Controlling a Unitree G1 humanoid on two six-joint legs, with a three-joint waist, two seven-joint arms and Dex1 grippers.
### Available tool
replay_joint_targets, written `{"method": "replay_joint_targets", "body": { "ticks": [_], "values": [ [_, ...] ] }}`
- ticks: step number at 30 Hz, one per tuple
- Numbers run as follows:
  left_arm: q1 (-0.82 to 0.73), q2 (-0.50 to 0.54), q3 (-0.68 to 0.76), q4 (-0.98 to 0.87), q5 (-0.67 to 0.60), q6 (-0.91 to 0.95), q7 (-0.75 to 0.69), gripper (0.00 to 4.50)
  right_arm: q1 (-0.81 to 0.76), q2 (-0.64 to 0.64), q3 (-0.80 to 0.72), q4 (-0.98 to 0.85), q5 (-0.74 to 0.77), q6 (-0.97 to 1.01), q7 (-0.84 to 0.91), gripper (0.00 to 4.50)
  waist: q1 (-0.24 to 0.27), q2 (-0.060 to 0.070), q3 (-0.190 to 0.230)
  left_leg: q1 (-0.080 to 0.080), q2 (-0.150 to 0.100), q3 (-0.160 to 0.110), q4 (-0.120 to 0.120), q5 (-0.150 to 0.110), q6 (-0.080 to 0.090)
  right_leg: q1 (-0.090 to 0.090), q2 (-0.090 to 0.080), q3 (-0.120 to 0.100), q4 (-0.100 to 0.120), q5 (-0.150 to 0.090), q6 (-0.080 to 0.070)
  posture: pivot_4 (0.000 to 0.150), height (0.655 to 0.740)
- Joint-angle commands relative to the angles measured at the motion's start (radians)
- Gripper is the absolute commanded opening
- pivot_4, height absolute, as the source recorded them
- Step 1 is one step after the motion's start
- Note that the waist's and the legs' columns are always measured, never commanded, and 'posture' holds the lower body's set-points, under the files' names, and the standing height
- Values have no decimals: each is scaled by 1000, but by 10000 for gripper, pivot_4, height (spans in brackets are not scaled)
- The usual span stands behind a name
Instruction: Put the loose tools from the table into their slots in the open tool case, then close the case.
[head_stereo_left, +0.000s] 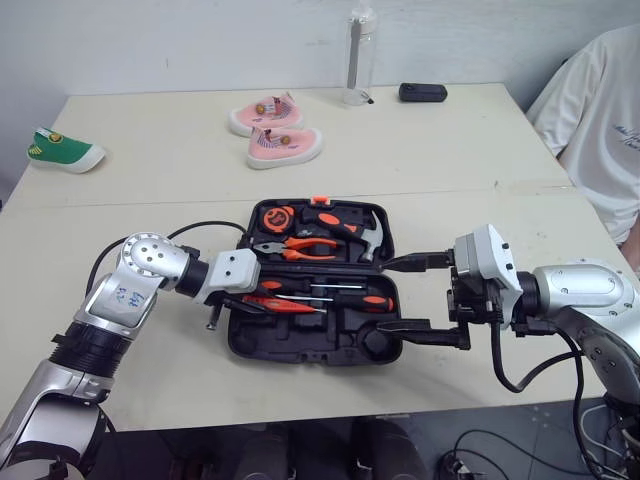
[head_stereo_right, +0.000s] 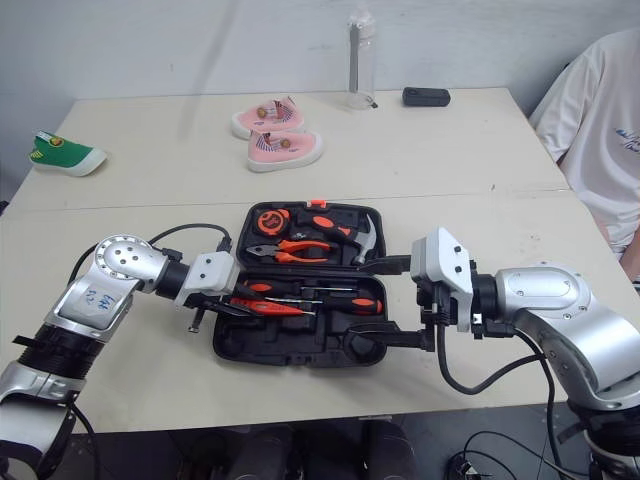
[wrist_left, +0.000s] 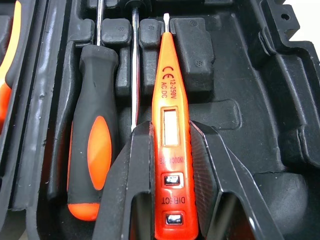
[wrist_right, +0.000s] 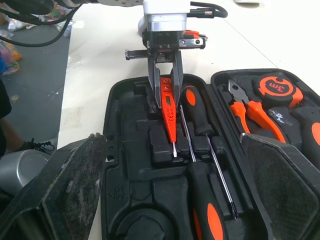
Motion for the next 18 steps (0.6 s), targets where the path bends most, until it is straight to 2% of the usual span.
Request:
{"method": "replay_joint_targets", "body": {
  "ticks": [1,4,6,7,12,16,18],
  "values": [
    [5,3,8,3,11,8,1,3587,0,4,-19,-30,9,-13,-6,45000,0,0,0,0,0,0,0,0,0,0,0,0,0,0,0,1500,7316],
    [5,7,12,-6,-8,37,-14,3587,1,3,-19,-28,7,-14,-7,45000,-1,0,0,0,0,0,0,0,0,0,0,0,0,0,0,1500,7316],
    [0,24,27,-31,-41,80,-41,13962,4,2,-20,-27,6,-13,-8,45000,-1,0,0,0,0,0,0,0,0,0,0,0,0,0,0,1500,7316],
    [-2,35,37,-45,-57,94,-57,17262,7,2,-20,-27,6,-14,-8,45000,-1,0,0,0,0,0,0,0,0,0,0,0,0,0,0,1500,7316],
    [-16,70,97,-91,-144,173,-100,40691,18,2,-19,-22,3,-18,-4,45000,-2,0,0,0,0,0,0,0,0,0,0,0,0,0,0,1500,7316],
    [22,23,136,-67,-176,94,-89,40691,9,10,-6,-8,-8,-24,-5,45000,0,0,0,0,0,0,0,0,0,0,0,0,0,0,0,1500,7316],
    [44,-42,151,-6,-160,-11,-45,34937,3,18,0,-4,-12,-24,-8,45000,2,0,0,0,0,0,0,0,0,0,0,0,0,0,0,1500,7316]
  ]
}}
